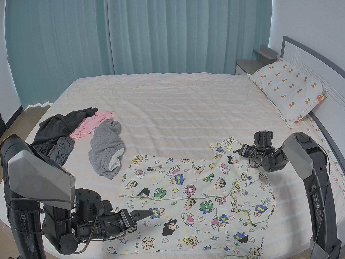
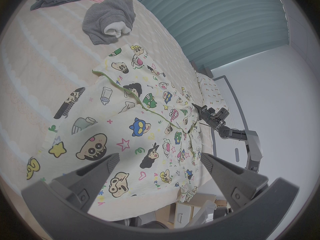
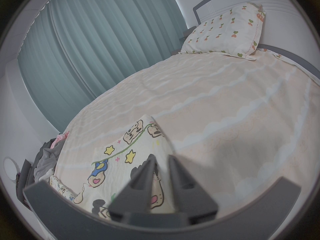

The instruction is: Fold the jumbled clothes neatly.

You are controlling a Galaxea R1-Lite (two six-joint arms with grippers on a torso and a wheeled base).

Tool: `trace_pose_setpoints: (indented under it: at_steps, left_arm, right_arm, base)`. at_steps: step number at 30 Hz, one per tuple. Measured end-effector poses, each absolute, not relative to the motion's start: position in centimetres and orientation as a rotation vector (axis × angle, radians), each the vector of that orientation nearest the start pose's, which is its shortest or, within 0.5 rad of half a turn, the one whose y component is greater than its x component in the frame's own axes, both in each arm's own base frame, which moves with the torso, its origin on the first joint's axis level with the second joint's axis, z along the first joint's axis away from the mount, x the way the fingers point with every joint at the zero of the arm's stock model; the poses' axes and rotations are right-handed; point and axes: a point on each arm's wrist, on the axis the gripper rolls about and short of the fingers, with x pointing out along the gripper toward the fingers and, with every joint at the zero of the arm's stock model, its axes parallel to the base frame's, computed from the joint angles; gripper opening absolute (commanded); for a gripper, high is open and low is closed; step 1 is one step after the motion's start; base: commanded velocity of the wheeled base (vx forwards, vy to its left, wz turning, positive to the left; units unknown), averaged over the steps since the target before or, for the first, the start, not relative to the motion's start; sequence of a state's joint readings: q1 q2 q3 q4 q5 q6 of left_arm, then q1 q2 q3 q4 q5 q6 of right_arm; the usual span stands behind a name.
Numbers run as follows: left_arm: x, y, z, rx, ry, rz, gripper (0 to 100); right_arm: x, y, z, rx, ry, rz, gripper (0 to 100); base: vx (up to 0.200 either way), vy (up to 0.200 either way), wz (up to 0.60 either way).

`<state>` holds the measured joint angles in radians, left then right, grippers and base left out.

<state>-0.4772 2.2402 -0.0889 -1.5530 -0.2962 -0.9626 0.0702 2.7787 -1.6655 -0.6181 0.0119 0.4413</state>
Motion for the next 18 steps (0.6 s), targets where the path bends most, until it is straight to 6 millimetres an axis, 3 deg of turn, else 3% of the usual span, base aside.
trace_pose_setpoints:
  at_steps: [18]
  left_arm:
    - [20.8, -11.5, -0.9, -0.829, 0.916, -0.393, 100]
  right_arm:
    - [52.4, 1.8, -6.0, 0.431, 0.414, -0.069, 0]
  base:
    - [0.000, 0.000, 0.00]
